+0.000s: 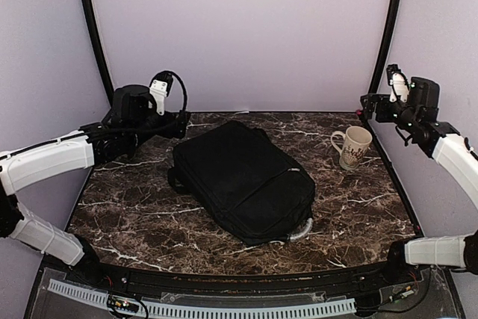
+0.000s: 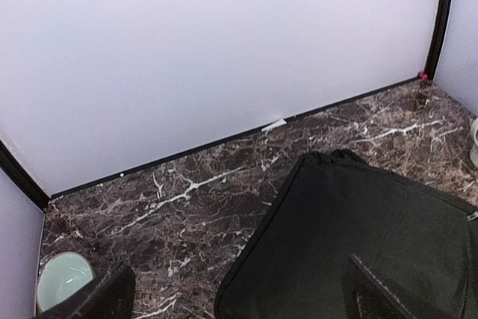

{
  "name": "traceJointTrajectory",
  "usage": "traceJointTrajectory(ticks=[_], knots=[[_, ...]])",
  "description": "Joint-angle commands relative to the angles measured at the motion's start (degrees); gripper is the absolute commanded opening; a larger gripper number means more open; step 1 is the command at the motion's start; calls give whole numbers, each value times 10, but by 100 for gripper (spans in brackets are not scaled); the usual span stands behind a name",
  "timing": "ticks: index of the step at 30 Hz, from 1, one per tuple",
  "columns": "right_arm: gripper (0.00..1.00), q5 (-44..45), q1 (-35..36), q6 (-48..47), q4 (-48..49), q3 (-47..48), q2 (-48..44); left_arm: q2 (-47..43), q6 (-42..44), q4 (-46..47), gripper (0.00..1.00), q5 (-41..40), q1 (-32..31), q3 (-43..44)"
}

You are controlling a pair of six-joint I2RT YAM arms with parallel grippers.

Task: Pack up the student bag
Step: Reset both arms

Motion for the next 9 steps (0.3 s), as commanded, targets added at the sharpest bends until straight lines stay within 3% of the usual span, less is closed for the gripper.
traceJointTrajectory(ticks=[1,9], knots=[[100,-25,-5,7,28,-4,1,-36,15,73,99,5,1,-16],[100,-55,-8,3,23,0,8,-20,24,51,98,7,1,-2]])
